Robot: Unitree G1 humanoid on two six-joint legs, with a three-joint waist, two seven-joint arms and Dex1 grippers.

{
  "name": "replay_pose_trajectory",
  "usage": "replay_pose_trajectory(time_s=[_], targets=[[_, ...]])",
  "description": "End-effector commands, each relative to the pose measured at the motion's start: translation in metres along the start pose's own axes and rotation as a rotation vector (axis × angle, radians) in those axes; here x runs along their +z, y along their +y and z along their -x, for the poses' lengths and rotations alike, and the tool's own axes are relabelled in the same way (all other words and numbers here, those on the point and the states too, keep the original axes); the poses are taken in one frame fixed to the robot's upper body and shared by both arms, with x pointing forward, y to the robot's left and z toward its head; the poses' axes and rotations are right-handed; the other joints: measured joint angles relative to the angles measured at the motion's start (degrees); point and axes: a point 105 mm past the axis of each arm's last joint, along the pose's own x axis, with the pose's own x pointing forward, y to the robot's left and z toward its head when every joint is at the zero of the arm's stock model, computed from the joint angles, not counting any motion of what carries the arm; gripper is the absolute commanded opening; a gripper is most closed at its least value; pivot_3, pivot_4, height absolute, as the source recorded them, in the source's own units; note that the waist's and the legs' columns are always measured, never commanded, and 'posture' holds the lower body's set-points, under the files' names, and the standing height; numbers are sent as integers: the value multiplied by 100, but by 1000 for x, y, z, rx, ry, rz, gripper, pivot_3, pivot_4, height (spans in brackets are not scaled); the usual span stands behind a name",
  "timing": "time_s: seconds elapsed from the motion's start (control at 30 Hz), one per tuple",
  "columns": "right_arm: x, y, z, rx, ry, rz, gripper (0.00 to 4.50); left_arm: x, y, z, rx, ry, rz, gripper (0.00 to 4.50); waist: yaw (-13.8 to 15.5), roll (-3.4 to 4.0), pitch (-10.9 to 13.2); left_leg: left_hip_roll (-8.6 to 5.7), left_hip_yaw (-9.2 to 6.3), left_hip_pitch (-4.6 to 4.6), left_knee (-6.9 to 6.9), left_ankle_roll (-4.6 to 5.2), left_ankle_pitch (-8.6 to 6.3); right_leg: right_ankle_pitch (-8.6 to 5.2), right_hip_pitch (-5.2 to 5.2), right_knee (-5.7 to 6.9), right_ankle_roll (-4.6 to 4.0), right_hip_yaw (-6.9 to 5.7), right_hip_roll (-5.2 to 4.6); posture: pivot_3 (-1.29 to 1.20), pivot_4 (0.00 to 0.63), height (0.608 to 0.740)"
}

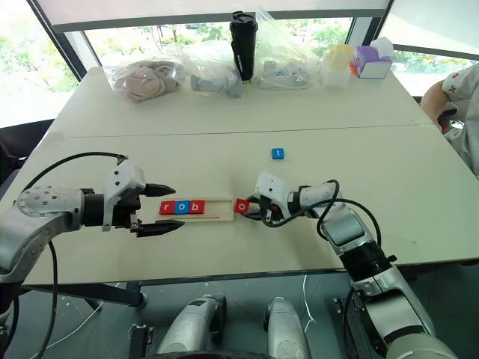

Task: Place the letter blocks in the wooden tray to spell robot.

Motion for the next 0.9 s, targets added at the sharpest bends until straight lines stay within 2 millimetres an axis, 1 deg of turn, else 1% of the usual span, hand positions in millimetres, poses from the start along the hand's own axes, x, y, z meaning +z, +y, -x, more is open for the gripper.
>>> replay_pose_trajectory(time_s=[0.03,0.2,0.33,0.47,0.6,0.77,0.9], targets=[[33,-4,-7,31,-59,56,1138,4,0,15,11,15,-40,4500,-15,0,0,1,0,0,-1,0,0,-1,-2,0,-1,0,0,0,150,740],[43,0,-39,72,-25,49,1138,-5,2,25,41,67,-48,4500,-2,0,-1,3,-2,0,-8,-1,0,-4,-6,0,-7,-1,0,0,150,740],[44,0,-53,80,31,52,1138,-9,6,27,76,84,-50,4500,29,0,0,-5,-2,-3,-8,-2,-1,-5,-12,0,-10,-1,-1,0,150,740],[39,5,-58,114,90,75,1138,-8,5,23,83,63,-44,4500,13,0,-1,-7,-1,-1,-7,-12,-6,-4,-21,-2,-9,0,-1,0,150,740],[34,8,-56,142,112,93,1138,-8,1,19,79,51,-32,4500,1,0,-1,-5,-1,-2,-14,-9,-1,4,-17,6,5,0,2,0,150,740],[35,12,-52,182,111,106,1138,-8,0,17,80,43,-26,4500,5,-1,-1,-4,0,-2,-15,-9,0,5,-17,11,7,1,3,0,150,740],[35,15,-54,195,110,104,1138,-7,0,14,79,34,-24,4500,-1,-1,-1,-4,0,-1,-14,-12,0,4,-17,11,6,1,4,0,150,740]])
